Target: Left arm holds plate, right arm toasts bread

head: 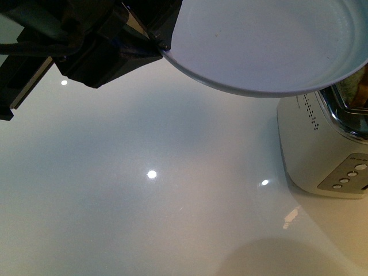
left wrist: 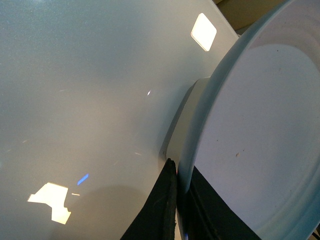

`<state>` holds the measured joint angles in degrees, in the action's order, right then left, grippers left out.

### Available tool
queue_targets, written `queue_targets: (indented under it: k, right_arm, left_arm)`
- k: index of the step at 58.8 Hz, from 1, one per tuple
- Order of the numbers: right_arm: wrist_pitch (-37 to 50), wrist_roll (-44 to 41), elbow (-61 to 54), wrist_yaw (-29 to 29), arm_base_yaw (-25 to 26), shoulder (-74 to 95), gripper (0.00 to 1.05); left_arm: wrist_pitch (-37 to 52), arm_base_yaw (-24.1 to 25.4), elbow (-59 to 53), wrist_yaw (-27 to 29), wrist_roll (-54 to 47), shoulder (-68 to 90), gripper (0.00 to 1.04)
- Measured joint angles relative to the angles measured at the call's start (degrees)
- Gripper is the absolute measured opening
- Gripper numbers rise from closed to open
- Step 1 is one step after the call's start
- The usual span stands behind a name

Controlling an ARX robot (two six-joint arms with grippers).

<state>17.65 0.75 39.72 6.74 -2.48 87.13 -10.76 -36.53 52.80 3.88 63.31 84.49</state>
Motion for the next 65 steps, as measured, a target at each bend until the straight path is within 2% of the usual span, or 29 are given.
queue_targets:
  k: [14,21,26,28,32,35,37,55,60,62,65]
  right_arm:
    - [-1.73,-0.15,-6.14,-5.77,5.03,-14.64,0.97]
    - [-6.23,-1.81,-12.17,-11.26,9.51,-26.27,0.96]
    - [-9.7,-2.86,-14.49,-13.18,11.67,-32.2,0.96]
    - [-6.82,-2.45,-16.26,-14.6,12.37,-33.66,0.93]
    - [5.4,-1.84,-21.07,-15.54,12.5,-35.8,0.83]
    - [14.08,-1.62,-24.87,-15.5,11.74,-37.33,0.73]
    - [16.52,-1.6,-26.49,-15.1,11.17,-38.56,0.66]
    - [15.23,-1.4,-32.61,-11.78,7.89,-46.47,0.18]
    - [14.01,-1.33,-33.73,-7.39,4.68,-48.76,0.06]
    - [13.53,-1.51,-34.16,-7.21,3.82,-49.77,0.02]
    - [12.92,-1.31,-34.64,-7.34,3.04,-50.93,0.02]
  left_arm:
    - [0.0,0.0,0.0,0.0,0.0,0.0,0.03]
    - [0.0,0.0,0.0,0.0,0.0,0.0,0.03]
    - [0.0,0.0,0.0,0.0,0.0,0.0,0.03]
    - [0.0,0.0,0.0,0.02,0.0,0.0,0.03]
    - [0.0,0.0,0.0,0.0,0.0,0.0,0.03]
    - [0.0,0.0,0.0,-0.02,0.0,0.0,0.03]
    - [0.0,0.0,0.0,0.0,0.0,0.0,0.03]
    - [0.0,0.0,0.0,0.0,0.0,0.0,0.03]
    - [0.0,0.0,0.0,0.0,0.0,0.0,0.03]
    - [0.0,0.0,0.0,0.0,0.0,0.0,0.03]
    - [0.0,0.0,0.0,-0.02,0.02,0.0,0.03]
